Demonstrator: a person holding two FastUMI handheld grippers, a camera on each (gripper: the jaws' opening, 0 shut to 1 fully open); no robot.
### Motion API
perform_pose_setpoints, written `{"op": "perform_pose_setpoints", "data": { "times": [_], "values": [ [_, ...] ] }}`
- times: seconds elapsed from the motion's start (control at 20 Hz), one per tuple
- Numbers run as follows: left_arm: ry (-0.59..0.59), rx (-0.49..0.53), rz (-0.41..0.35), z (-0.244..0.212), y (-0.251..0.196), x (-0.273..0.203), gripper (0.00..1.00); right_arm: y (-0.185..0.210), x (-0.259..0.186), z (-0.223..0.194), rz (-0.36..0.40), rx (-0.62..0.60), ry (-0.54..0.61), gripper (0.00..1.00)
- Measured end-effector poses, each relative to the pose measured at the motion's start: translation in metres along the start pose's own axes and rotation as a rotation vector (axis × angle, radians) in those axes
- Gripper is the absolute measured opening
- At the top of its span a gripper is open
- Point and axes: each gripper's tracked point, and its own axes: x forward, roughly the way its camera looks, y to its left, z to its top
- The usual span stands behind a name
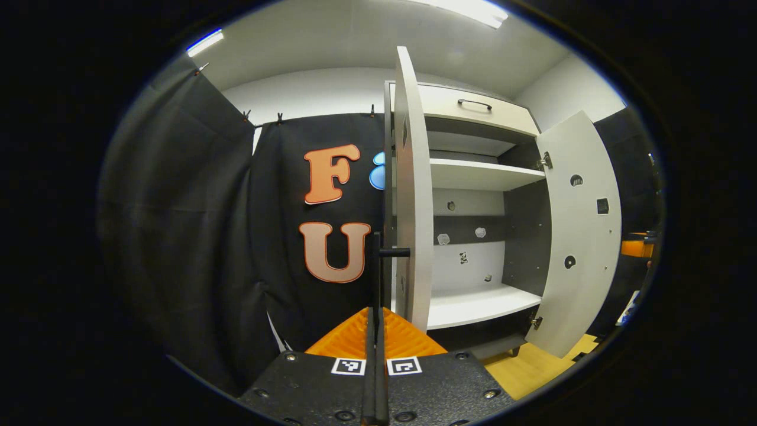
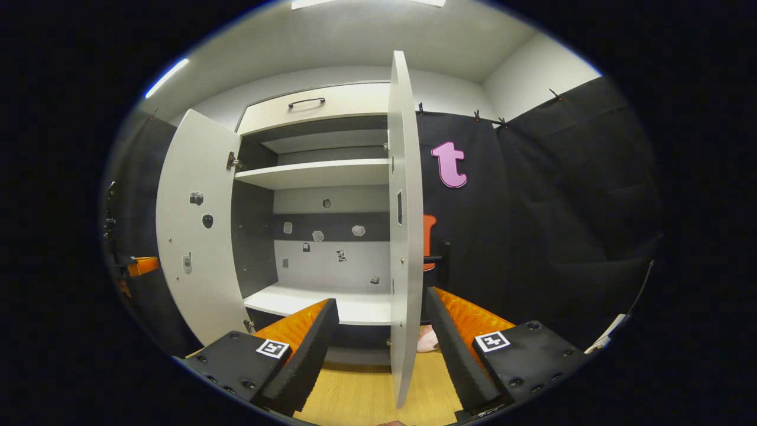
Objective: Open the right door of the double-door shoe cabinet with the right hand, and open the left door with the left hand.
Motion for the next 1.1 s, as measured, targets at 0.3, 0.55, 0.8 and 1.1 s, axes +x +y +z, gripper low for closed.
{"op": "perform_pose_setpoints", "data": {
  "times": [0.3,0.55,0.8,1.1],
  "values": [
    [-0.099,-0.046,-0.040,0.034,-0.064,-0.026,0.00,0.005,0.004,0.006,0.052,0.030,-0.023,0.98],
    [-0.071,-0.097,-0.111,0.029,-0.123,-0.007,0.00,0.016,0.004,0.012,0.091,0.019,-0.035,0.99],
    [-0.054,-0.150,-0.139,0.024,-0.156,0.017,0.04,0.028,0.004,0.010,0.121,0.016,-0.033,0.94],
    [-0.024,-0.097,-0.119,0.013,-0.164,0.034,0.75,0.027,0.009,0.012,0.113,0.033,-0.041,0.98]
  ]
}}
